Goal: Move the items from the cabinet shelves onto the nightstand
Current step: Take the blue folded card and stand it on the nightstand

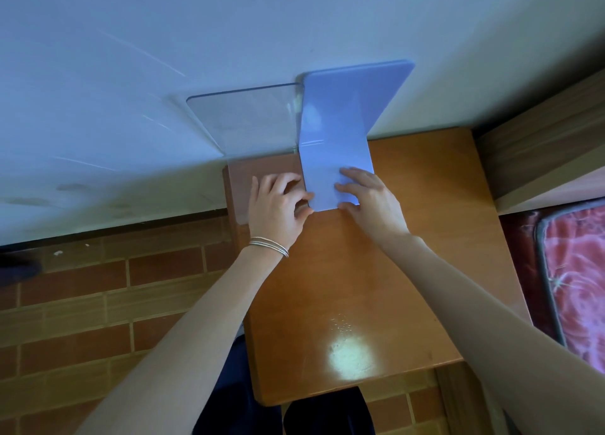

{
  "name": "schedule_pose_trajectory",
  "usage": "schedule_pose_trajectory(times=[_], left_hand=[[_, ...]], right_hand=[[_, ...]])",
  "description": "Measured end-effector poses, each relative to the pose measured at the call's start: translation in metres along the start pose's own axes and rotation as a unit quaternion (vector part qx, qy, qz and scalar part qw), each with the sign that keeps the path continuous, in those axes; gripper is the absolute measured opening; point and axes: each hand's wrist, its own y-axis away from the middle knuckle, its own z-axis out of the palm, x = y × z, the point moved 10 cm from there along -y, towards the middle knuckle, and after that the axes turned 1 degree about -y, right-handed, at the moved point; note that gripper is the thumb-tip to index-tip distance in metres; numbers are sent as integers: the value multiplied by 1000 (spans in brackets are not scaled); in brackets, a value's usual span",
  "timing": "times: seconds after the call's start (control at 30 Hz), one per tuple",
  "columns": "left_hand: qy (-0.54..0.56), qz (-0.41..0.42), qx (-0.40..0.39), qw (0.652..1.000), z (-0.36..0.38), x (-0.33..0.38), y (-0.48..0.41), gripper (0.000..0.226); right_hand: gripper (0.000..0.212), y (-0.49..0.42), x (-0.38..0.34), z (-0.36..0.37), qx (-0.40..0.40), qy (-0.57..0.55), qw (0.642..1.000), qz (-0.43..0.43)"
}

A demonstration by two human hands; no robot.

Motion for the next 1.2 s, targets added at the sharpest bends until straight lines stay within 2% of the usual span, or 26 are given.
schedule_pose_trajectory(times=[0.13,0.2,0.37,0.53,0.67,0.8,0.9,0.97,1.0,1.2], left_hand=[[-41,8,-75,996,-7,8,-11,18],[-61,35,-83,994,-27,21,-15,18],[-73,138,-52,986,-121,104,-20,22],[-80,303,11,949,-222,223,-15,40],[-69,398,12,915,-277,306,-8,45],[-38,462,4,886,-322,382,-3,49],[1,540,-10,841,-349,439,21,51],[6,611,-25,791,-363,480,55,53],[8,629,-28,777,-368,491,65,54],[64,787,-63,610,-411,567,221,54]], right_hand=[[34,4,-4,-9,-45,-44,998,15],[37,10,-18,-31,-46,-54,997,-1],[50,41,-41,-140,-39,80,996,-19],[52,100,-48,-282,36,172,984,-12],[53,168,-50,-383,100,201,973,61],[55,251,-68,-447,164,230,948,149],[54,325,-87,-472,210,248,917,232],[54,383,-108,-481,236,258,889,295],[54,399,-114,-480,233,260,883,314],[56,569,-194,-462,258,263,780,506]])
